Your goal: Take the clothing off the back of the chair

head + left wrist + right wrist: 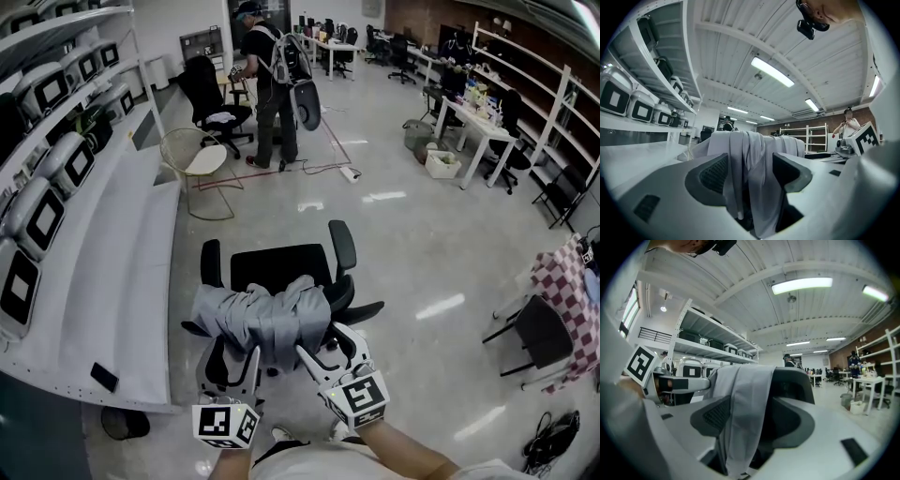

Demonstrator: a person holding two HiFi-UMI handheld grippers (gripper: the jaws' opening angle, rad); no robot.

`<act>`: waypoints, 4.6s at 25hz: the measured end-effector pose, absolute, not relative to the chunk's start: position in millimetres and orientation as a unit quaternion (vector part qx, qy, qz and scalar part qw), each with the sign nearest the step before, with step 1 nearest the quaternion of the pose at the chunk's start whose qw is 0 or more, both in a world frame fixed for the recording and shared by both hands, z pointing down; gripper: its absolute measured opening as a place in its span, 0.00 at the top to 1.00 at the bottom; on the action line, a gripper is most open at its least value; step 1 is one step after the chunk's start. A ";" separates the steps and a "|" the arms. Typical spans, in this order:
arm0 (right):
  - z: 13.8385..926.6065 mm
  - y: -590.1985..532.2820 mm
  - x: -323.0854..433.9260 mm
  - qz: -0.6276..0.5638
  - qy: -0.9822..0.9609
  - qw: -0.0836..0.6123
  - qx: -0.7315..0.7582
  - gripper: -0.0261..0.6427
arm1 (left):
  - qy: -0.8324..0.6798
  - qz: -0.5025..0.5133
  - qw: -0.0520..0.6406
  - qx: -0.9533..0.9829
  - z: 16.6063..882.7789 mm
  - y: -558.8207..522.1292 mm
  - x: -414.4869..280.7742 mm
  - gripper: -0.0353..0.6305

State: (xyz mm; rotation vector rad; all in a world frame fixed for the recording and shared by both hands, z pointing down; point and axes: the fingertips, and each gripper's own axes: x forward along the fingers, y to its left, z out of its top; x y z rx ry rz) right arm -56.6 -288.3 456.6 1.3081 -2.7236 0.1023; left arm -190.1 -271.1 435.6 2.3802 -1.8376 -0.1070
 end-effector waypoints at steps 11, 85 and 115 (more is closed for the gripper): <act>454.6 -289.4 -68.3 0.029 -0.908 0.057 0.414 0.55 | -0.595 -0.033 0.072 0.800 440.4 -285.8 -186.8 0.49; 418.1 -251.0 -87.0 -0.018 -0.940 0.008 0.339 0.92 | -0.545 -0.069 0.054 0.834 417.8 -254.9 -152.6 0.91; 413.0 -196.4 -49.1 0.011 -0.976 -0.053 0.212 0.92 | -0.609 -0.069 0.046 0.789 423.4 -195.3 -93.9 0.91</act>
